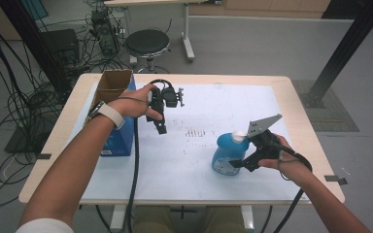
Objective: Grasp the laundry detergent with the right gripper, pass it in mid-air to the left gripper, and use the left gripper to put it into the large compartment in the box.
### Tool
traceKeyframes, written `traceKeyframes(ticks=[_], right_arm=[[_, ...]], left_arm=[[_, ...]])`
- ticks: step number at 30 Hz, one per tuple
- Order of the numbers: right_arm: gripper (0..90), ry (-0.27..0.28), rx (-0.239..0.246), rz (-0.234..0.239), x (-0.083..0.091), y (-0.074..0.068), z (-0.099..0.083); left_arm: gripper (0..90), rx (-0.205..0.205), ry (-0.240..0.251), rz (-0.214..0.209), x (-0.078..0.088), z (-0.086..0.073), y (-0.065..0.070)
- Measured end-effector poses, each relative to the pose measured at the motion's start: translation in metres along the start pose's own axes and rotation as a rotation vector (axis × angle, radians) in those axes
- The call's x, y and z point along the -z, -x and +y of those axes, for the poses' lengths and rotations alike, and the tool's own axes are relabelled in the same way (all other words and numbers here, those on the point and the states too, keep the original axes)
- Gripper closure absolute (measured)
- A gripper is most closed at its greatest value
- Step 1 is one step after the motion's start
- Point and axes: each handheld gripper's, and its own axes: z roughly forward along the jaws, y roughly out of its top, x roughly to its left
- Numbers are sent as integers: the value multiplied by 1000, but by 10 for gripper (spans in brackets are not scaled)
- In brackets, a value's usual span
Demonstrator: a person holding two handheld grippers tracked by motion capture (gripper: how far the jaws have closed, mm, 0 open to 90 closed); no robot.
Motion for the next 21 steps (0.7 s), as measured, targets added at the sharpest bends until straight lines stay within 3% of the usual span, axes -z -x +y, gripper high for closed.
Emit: traceKeyframes(ticks=[21], right_arm=[[169,55,7,3,-6,-1,-6]], left_arm=[[94,3,7,3,0,1,1]])
